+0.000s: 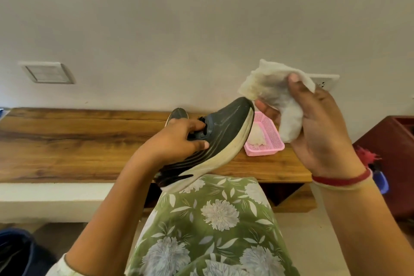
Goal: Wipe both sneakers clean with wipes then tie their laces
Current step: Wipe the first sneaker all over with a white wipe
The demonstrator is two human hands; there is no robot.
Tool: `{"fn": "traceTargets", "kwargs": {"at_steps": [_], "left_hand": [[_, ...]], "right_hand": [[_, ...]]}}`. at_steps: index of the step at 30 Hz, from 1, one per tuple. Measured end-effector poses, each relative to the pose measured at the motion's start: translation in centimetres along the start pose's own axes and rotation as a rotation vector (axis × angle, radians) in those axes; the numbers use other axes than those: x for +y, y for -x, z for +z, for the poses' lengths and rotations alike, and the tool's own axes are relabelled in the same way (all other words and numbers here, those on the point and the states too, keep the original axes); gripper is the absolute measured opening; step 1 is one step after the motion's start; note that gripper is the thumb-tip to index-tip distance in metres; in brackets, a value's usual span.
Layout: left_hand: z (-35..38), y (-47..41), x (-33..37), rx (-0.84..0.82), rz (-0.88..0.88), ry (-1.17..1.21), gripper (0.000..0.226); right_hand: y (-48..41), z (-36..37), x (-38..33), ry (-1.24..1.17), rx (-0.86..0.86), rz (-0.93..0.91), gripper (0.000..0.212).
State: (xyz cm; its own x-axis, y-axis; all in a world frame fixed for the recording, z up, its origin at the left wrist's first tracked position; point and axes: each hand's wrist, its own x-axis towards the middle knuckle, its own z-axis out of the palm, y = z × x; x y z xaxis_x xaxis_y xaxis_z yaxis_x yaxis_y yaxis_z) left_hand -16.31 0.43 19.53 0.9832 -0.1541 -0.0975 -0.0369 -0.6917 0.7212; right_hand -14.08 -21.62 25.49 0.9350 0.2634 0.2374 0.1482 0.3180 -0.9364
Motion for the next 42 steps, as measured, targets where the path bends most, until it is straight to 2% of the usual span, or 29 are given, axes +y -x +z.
{"fn": "traceTargets", "kwargs": {"at_steps": [5, 8, 10, 12, 14, 17, 18, 21, 23, 25, 27, 29, 31, 34, 37, 39, 42], "left_hand": [[1.4, 0.5, -1.4, 0.012, -0.049, -0.021, 0.005], [1.6, 0.8, -1.5, 0.059, -0.047, -0.008, 0.017], [1.7, 0.9, -1.4, 0.095, -0.043, -0.017, 0.034], [1.9, 1.1, -1.0, 0.13, -0.004, 0.041, 0.051], [2.3, 1.4, -0.6, 0.187, 0.001, -0.019, 0.061], [3.0, 2.4, -0.2, 0.364, 0.035, -0.219, 0.106], [3.1, 2.6, -0.2, 0.419, 0.059, -0.269, 0.111], [2.8, 3.0, 0.0, 0.505, 0.114, -0.374, 0.097], [2.7, 2.9, 0.2, 0.576, 0.128, -0.432, 0.084], [2.7, 2.9, 0.6, 0.642, 0.143, -0.462, 0.077], [2.6, 2.8, 0.9, 0.688, 0.159, -0.466, 0.074], [2.5, 2.7, 1.1, 0.719, 0.177, -0.472, 0.071], [2.5, 2.7, 1.4, 0.747, 0.181, -0.488, 0.07], [2.6, 2.8, 1.6, 0.759, 0.165, -0.503, 0.067], [3.0, 3.1, 1.6, 0.771, 0.128, -0.495, 0.062], [3.2, 3.3, 1.6, 0.751, 0.1, -0.507, 0.063], [3.5, 3.2, 2.0, 0.738, 0.059, -0.481, 0.062]], "right_hand": [[-0.3, 1.5, 1.3, 0.231, -0.167, 0.033, 0.024], [-0.1, 2.1, 2.5, 0.243, -0.208, 0.06, 0.022], [-0.1, 1.9, 2.7, 0.267, -0.18, 0.041, 0.021], [-0.2, 1.5, 3.0, 0.4, -0.147, -0.028, 0.021], [0.0, 1.0, 3.5, 0.449, -0.123, -0.055, 0.026], [0.3, 0.5, 3.7, 0.285, -0.065, 0.011, 0.026], [0.5, 0.4, 3.6, 0.212, -0.056, 0.045, 0.026], [0.9, 0.7, 3.3, 0.063, -0.042, 0.061, 0.025], [0.9, 1.1, 3.1, 0.039, -0.013, -0.017, 0.025], [1.0, 1.3, 3.0, 0.284, 0.039, -0.227, 0.022], [1.1, 1.0, 3.6, 0.741, 0.066, -0.493, 0.025], [1.5, 0.8, 4.8, 1.12, -0.029, -0.64, 0.034], [2.1, 0.7, 6.3, 1.324, -0.143, -0.715, 0.04], [2.8, 1.0, 7.9, 1.357, -0.188, -0.733, 0.041], [3.0, 0.4, 8.0, 1.457, -0.32, -0.83, 0.038], [2.1, -0.7, 7.3, 1.548, -0.26, -0.875, 0.037], [1.6, -0.7, 7.1, 1.495, -0.119, -0.794, 0.041]]}}
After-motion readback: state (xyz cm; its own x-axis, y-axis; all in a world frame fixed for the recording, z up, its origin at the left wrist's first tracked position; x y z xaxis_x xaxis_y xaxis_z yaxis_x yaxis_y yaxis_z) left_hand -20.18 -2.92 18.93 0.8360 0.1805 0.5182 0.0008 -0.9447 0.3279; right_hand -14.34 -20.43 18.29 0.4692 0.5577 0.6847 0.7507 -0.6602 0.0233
